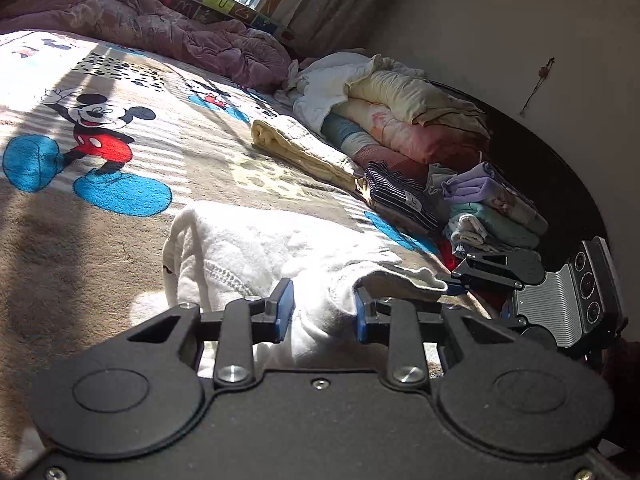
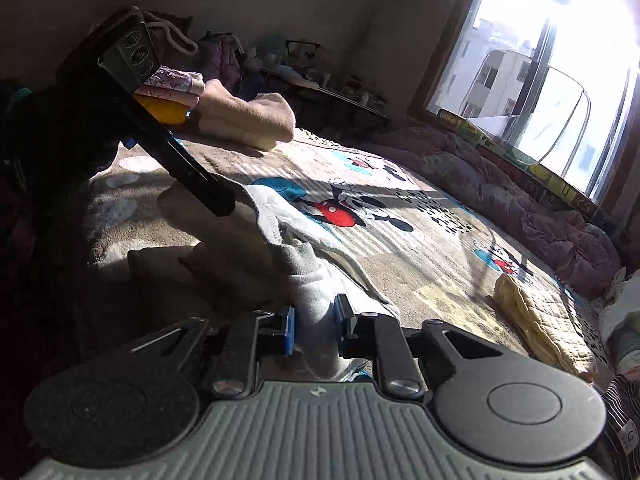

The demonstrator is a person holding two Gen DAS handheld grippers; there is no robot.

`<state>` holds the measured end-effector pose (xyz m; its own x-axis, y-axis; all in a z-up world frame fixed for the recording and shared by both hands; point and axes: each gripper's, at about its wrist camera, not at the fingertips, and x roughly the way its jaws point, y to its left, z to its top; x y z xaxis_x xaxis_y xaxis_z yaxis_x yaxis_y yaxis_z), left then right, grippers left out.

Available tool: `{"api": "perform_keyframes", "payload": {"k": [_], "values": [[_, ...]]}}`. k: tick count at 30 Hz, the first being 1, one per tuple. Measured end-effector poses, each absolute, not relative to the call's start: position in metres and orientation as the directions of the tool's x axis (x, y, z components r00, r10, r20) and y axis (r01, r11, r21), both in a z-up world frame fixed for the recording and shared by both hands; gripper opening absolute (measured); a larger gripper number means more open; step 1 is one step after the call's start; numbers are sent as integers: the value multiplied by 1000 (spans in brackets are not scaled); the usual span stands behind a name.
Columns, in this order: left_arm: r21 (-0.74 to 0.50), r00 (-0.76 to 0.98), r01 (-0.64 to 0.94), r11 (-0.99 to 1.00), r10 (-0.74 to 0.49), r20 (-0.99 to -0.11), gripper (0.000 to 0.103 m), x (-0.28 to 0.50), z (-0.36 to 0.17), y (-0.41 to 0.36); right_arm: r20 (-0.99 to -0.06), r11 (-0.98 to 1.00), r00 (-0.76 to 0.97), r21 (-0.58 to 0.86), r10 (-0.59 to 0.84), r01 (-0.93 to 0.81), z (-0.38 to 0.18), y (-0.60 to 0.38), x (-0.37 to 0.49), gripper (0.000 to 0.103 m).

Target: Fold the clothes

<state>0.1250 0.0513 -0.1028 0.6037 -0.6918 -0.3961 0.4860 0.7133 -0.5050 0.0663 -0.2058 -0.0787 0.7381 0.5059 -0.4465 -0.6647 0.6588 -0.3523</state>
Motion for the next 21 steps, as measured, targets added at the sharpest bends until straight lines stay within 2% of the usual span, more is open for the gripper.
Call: {"api": "perform_keyframes", "payload": {"k": [2, 5, 7, 8, 9, 10, 13, 15, 17, 20, 21], "values": [[-531, 616, 425, 733, -664, -424, 28, 119, -111, 49, -473, 635, 741, -398, 477, -662, -91, -202, 56, 20], [-388, 621, 476, 789, -614, -487, 27, 106, -115, 36, -534, 593, 743, -466, 403, -657, -114, -189, 56, 20], [-295, 628, 505, 811, -580, -520, 30, 98, -118, 28, -542, 574, 740, -481, 399, -662, -118, -185, 49, 24], [-317, 636, 511, 799, -599, -486, 45, 94, -110, 35, -537, 574, 742, -484, 401, -661, -116, -184, 46, 26], [-341, 644, 515, 786, -618, -451, 64, 91, -103, 42, -532, 575, 744, -485, 404, -659, -114, -184, 42, 28], [-397, 659, 502, 768, -637, -400, 67, 91, -98, 55, -524, 584, 744, -475, 414, -659, -111, -186, 41, 28], [-544, 704, 453, 706, -658, -267, 67, 94, -88, 89, -514, 611, 748, -449, 421, -652, -105, -193, 43, 28], [-609, 739, 368, 703, -618, -267, 67, 104, -92, 101, -513, 635, 752, -430, 413, -642, -104, -196, 49, 28], [-643, 738, 293, 707, -595, -318, 67, 119, -105, 104, -510, 654, 759, -419, 405, -630, -105, -198, 53, 28], [-616, 688, 255, 745, -587, -426, 66, 130, -114, 87, -505, 681, 764, -393, 401, -618, -105, -199, 59, 28], [-595, 664, 253, 763, -584, -466, 55, 131, -117, 79, -501, 688, 767, -387, 401, -614, -105, -199, 59, 28]]}}
